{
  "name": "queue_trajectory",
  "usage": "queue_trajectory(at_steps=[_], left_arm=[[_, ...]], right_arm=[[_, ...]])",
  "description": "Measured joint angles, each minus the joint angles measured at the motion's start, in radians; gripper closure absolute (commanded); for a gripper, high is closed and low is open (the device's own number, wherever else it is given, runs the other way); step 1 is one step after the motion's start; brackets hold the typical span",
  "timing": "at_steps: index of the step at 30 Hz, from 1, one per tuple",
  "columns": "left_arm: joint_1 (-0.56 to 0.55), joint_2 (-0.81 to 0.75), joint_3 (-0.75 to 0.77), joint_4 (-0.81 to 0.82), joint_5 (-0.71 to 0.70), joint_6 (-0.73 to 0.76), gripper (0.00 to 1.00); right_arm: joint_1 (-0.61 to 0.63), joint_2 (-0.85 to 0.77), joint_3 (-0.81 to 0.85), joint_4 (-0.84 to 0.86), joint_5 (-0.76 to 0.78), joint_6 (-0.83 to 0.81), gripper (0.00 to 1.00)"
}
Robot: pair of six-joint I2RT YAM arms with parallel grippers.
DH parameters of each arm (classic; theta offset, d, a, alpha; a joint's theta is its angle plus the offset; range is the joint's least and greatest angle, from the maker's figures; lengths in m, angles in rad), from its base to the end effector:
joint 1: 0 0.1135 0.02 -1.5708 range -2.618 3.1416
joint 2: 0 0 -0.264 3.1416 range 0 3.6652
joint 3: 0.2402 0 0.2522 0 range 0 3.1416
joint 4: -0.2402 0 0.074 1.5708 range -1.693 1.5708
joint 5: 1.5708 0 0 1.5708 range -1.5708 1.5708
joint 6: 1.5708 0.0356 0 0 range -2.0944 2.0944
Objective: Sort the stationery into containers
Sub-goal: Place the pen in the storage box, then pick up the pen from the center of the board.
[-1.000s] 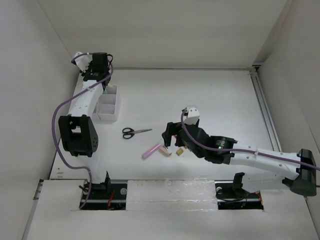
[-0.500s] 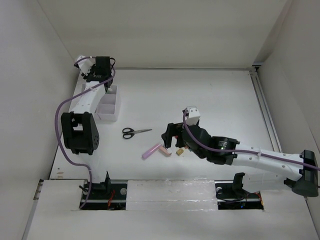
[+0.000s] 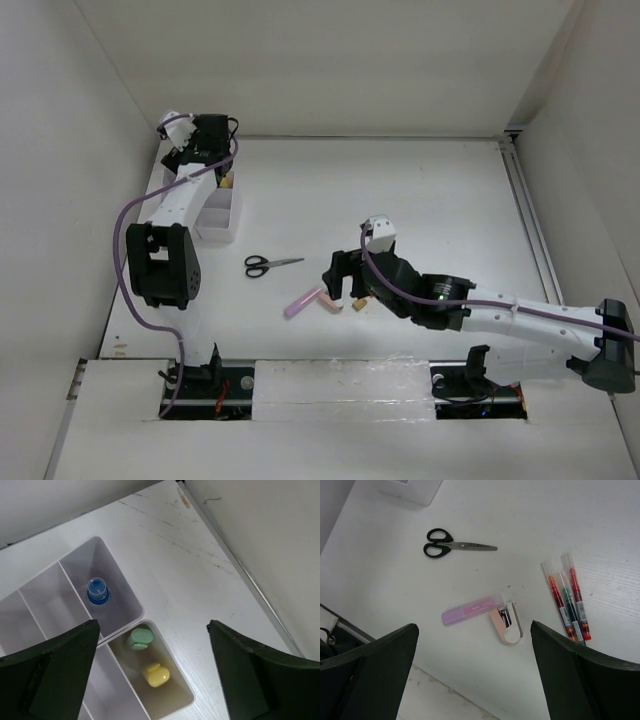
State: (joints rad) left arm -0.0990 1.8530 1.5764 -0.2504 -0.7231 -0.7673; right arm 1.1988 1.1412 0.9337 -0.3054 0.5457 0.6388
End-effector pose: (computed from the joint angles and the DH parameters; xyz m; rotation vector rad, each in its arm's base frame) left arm 0.4328 -0.0193 0.3072 -1.0229 1.6748 0.1953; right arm 0.1092 0.2291 0.3105 -0.2417 2.0413 0.5980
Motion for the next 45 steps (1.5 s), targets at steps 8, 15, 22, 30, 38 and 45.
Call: queue_trajectory(at_steps=[8, 15, 22, 30, 38, 45], left_arm=[[0.0, -0.233, 0.004, -0.015, 0.117, 0.052, 0.0], [0.0, -0.452, 0.117, -0.085, 0.336, 0.117, 0.0], [-0.001, -0.706, -0.169, -0.141, 0.554, 0.174, 0.0], [-0.001, -0.866, -0.364, -0.217, 0.597, 0.261, 0.0], [-0.001, -0.969, -0.518, -0.207, 0.579, 0.293, 0.0], [-0.001, -0.989, -0.552, -0.206, 0.581, 0.305, 0.0]], right_arm=[[0.014, 0.228, 0.156, -0.165, 0.129, 0.212, 0.0], [0.023, 0.462, 0.298, -0.343, 0.196, 0.515, 0.04], [0.042, 0.641, 0.446, -0.443, 0.207, 0.672, 0.12], [0.046, 0.668, 0.451, -0.422, 0.18, 0.729, 0.2], [0.047, 0.75, 0.455, -0.356, 0.134, 0.743, 0.25], [0.047, 0.861, 0.491, -0.338, 0.087, 0.746, 0.3]])
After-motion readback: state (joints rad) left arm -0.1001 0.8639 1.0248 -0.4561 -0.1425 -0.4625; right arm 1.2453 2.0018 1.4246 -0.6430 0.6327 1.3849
